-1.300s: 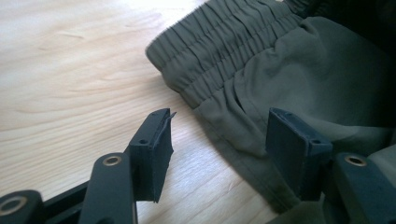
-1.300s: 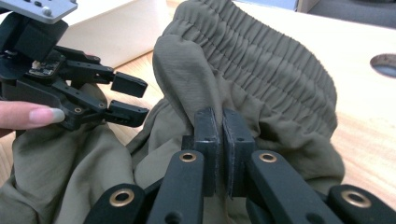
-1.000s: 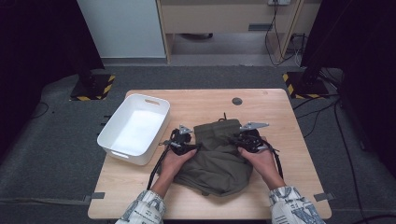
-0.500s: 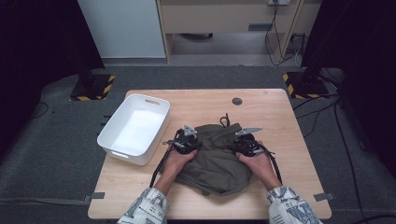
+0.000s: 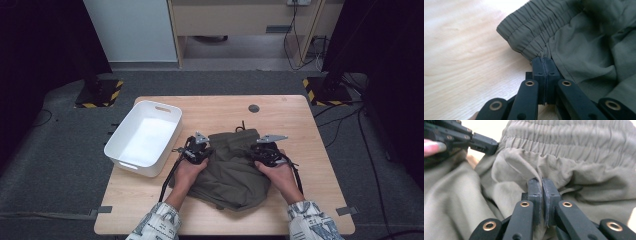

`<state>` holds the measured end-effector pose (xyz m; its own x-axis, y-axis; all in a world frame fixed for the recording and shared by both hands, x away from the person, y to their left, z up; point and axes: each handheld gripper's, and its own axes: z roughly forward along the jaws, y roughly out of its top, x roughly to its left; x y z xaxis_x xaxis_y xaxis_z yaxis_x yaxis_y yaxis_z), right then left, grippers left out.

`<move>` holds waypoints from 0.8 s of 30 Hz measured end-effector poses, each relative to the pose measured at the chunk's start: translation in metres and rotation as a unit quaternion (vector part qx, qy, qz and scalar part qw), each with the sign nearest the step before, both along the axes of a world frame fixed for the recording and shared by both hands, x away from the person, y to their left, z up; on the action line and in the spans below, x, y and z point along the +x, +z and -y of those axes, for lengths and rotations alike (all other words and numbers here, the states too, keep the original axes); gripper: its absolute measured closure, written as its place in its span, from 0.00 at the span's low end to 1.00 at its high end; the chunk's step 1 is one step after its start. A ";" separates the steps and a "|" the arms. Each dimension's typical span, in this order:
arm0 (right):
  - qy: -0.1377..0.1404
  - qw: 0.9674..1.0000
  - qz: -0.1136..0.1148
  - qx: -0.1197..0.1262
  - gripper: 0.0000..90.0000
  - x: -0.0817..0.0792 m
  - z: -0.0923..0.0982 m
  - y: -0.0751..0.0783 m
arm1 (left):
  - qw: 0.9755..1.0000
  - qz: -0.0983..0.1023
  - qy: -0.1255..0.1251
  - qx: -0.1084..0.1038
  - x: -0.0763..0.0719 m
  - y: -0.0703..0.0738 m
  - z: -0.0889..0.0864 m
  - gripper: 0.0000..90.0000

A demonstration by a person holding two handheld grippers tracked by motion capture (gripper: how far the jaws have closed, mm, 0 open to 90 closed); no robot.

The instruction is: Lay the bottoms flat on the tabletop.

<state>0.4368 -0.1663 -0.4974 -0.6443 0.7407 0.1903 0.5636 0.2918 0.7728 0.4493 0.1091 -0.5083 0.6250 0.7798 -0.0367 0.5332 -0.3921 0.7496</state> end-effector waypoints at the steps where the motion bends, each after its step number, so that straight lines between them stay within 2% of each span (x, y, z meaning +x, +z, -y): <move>1: -0.002 1.000 0.004 0.005 0.97 -0.001 0.002 0.004 | 1.000 0.005 -0.001 0.000 -0.001 0.003 -0.001 0.99; 5: -0.011 0.999 0.025 0.022 0.97 -0.005 0.014 0.024 | 1.000 0.022 -0.001 -0.007 -0.007 0.018 -0.006 0.99; 10: -0.032 0.999 0.030 0.026 0.97 -0.006 0.033 0.035 | 0.999 0.041 0.006 -0.008 -0.013 0.038 -0.014 1.00; 16: -0.060 0.998 0.020 0.027 0.98 -0.002 0.066 0.032 | 0.998 0.053 0.014 -0.002 -0.016 0.053 -0.027 1.00; 22: -0.083 0.996 0.001 0.021 0.98 0.007 0.093 0.021 | 0.998 0.052 0.020 0.001 -0.015 0.055 -0.035 1.00; 24: -0.095 0.995 -0.007 0.018 0.98 0.012 0.101 0.015 | 0.999 0.050 0.020 -0.005 -0.014 0.054 -0.035 1.00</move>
<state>0.4490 -0.2676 -0.4827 -0.4897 0.8415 0.2280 0.6175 0.1502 0.7721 0.4349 0.1438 -0.4543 0.5939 0.8043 0.0166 0.4700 -0.3637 0.8042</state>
